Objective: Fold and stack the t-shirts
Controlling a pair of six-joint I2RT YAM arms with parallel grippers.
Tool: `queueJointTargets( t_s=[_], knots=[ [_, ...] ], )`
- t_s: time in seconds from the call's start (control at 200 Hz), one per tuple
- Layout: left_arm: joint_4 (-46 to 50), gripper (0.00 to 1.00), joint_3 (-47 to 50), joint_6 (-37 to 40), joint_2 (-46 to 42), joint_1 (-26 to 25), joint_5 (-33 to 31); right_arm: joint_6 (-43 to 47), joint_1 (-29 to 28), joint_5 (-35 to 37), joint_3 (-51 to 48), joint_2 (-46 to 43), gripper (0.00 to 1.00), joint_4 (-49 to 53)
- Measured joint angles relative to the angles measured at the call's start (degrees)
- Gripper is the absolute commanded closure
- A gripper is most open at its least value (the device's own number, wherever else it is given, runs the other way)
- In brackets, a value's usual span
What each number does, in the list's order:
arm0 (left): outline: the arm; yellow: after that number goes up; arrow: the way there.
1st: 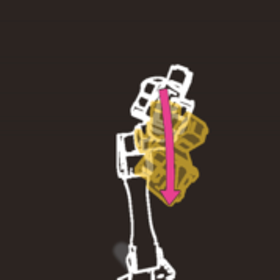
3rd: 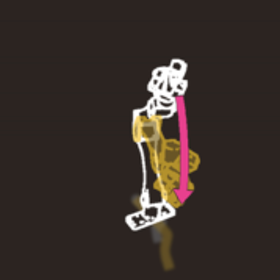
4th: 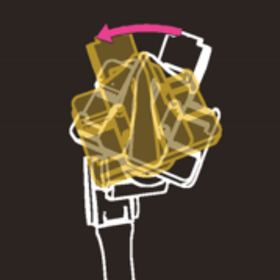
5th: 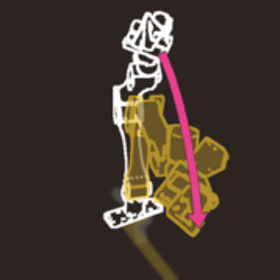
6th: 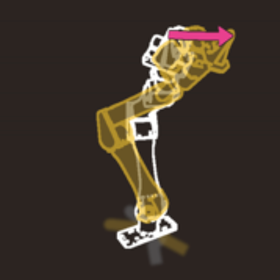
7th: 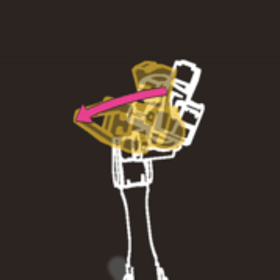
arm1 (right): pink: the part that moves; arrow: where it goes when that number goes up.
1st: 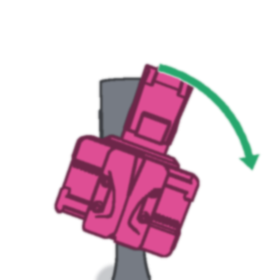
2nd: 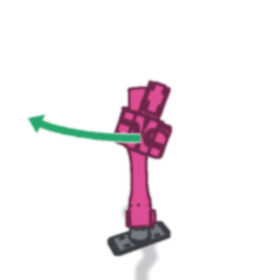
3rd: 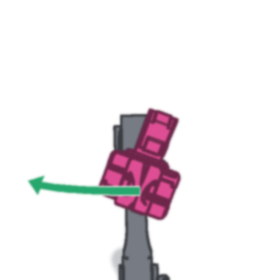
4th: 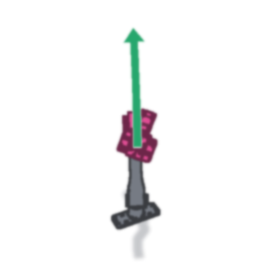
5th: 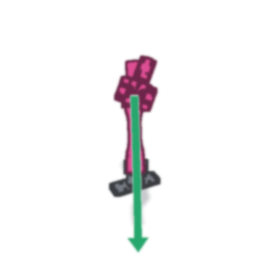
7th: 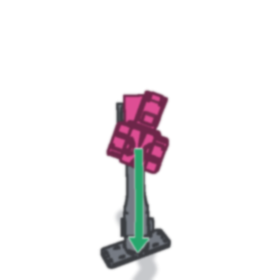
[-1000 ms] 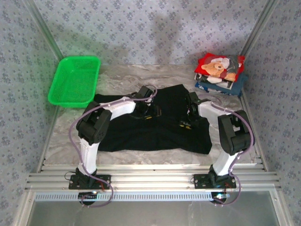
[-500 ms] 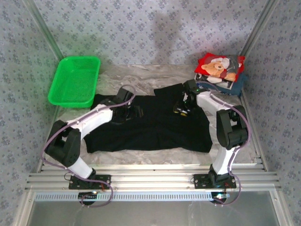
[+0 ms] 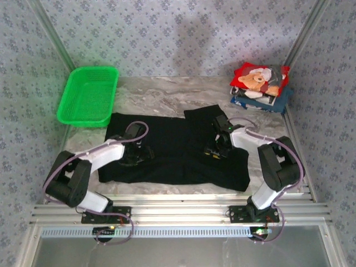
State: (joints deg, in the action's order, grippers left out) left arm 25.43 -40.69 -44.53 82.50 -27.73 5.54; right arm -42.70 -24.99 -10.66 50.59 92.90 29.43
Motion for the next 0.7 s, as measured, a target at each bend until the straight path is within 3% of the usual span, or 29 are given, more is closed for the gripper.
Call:
queueJointTargets(
  t_s=[0.16, 0.29, 0.505, 0.57, 0.7],
  knots=[
    [2.47, 0.34, 2.49, -0.85, -5.16, 0.13, 1.29, -2.54, -2.27, 1.11, -2.45, -3.61, 0.49, 2.78],
    [7.21, 0.29, -4.0, 0.39, -5.27, 1.75, 2.49, -0.09, 1.7, 1.73, 1.66, -3.52, 0.38, 7.15],
    [7.56, 0.19, -25.62, 5.31, 0.98, 6.4, 5.27, 12.68, 12.76, -0.31, 30.47, 10.45, 0.36, 11.23],
    [7.34, 0.09, -30.42, 6.97, 3.61, 8.85, 6.12, 16.39, 15.96, -1.11, 39.71, 17.4, 0.36, 12.74],
    [7.28, 0.08, -35.95, 10.43, 7.54, 14.32, 8.28, 21.38, 20.46, -2.36, 52.89, 30.1, 0.36, 15.39]
  ],
)
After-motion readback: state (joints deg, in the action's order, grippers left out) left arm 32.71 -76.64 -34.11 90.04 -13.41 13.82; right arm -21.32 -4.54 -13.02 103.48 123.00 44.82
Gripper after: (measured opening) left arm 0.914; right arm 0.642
